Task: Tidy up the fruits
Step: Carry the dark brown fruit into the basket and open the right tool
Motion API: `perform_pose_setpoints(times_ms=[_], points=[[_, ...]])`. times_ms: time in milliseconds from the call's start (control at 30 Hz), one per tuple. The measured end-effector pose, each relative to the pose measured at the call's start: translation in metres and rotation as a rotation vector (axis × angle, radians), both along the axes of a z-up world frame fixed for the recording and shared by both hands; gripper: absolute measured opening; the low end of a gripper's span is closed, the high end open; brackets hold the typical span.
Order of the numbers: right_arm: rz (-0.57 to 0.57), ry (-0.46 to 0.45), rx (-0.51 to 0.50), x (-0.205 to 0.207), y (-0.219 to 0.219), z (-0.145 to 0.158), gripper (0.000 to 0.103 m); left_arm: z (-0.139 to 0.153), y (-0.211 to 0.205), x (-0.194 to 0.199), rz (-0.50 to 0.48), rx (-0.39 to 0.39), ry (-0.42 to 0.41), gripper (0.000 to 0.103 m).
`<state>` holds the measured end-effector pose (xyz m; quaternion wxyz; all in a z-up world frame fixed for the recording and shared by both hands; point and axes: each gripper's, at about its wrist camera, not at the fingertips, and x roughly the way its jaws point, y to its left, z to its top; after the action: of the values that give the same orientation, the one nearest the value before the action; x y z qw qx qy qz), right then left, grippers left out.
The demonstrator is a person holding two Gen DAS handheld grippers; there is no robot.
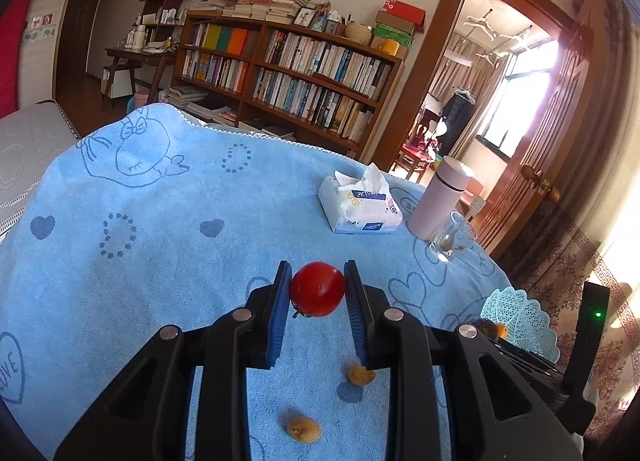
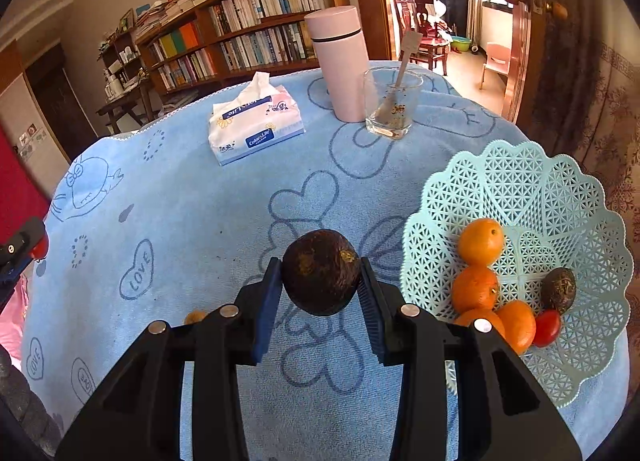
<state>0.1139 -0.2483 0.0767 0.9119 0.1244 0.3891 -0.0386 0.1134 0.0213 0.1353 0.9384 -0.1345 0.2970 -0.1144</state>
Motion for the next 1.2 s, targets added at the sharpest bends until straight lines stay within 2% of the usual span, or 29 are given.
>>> perform_pose_setpoints(times_ms=[267,467,700,833,1200], points=[[-0.171,-0.006,0.035,-0.026,-0.068,0.001,0.039,0.001,-0.011,-0.004,-0.024,0.013,-0.007,0.027],[-0.252,0.013,0.053,-0.034,-0.101,-0.007,0.039,0.000,-0.020,-0.007,-0.048,0.026,-0.009,0.027],[-0.283,0.034,0.083,-0.033,-0.113,-0.018,0.039,0.000,-0.026,-0.009,-0.066,0.034,-0.013,0.027],[-0.294,0.016,0.092,-0.038,-0.115,-0.015,0.046,-0.001,-0.027,-0.010,-0.071,0.036,-0.012,0.027],[-0.311,-0.023,0.079,-0.065,-0.121,-0.006,0.047,-0.002,-0.042,-0.016,-0.108,0.061,-0.022,0.027]])
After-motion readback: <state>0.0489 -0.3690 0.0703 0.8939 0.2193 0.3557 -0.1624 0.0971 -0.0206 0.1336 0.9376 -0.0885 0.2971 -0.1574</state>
